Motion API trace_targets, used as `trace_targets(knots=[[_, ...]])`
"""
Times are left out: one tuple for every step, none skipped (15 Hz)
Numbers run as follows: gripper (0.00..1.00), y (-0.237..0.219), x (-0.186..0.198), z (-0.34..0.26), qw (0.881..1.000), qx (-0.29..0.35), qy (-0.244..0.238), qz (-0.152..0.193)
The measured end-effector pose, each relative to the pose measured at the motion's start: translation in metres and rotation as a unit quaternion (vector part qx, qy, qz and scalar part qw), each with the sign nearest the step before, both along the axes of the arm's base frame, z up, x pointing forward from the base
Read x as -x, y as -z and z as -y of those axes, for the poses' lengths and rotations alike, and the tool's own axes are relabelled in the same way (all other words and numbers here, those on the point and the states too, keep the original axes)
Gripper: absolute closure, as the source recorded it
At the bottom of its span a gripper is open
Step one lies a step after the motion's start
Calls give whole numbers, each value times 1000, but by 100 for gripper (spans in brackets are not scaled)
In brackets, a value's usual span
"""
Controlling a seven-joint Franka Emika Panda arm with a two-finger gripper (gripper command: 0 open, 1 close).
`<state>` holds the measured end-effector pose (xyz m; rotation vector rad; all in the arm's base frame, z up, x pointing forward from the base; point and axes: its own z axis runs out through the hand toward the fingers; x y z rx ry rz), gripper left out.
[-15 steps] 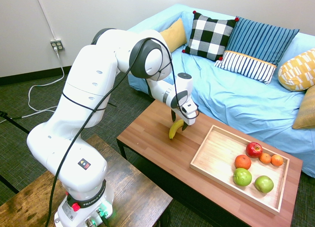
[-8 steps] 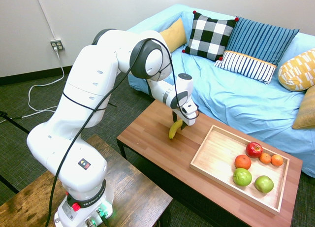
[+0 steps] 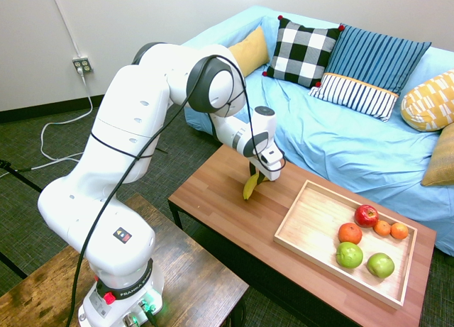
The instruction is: Put banana in the tray
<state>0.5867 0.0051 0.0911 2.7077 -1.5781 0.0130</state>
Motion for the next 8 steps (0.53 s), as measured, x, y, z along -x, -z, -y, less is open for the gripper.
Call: trace_targets(knots=[[100,-6,-2,3,1000,1,1,5],[100,-19,-4,9,1000,3,2,12],[100,-35,-4,18,1000,6,4,16],[100,-53,-3,28,1000,9,6,20],[100,-71,-1,39,1000,12,8,23],[100,-88,2,51,999,17,11,28],[100,-103,5,65,999,21,17,32],[100,-118,8,81,999,23,24,36]])
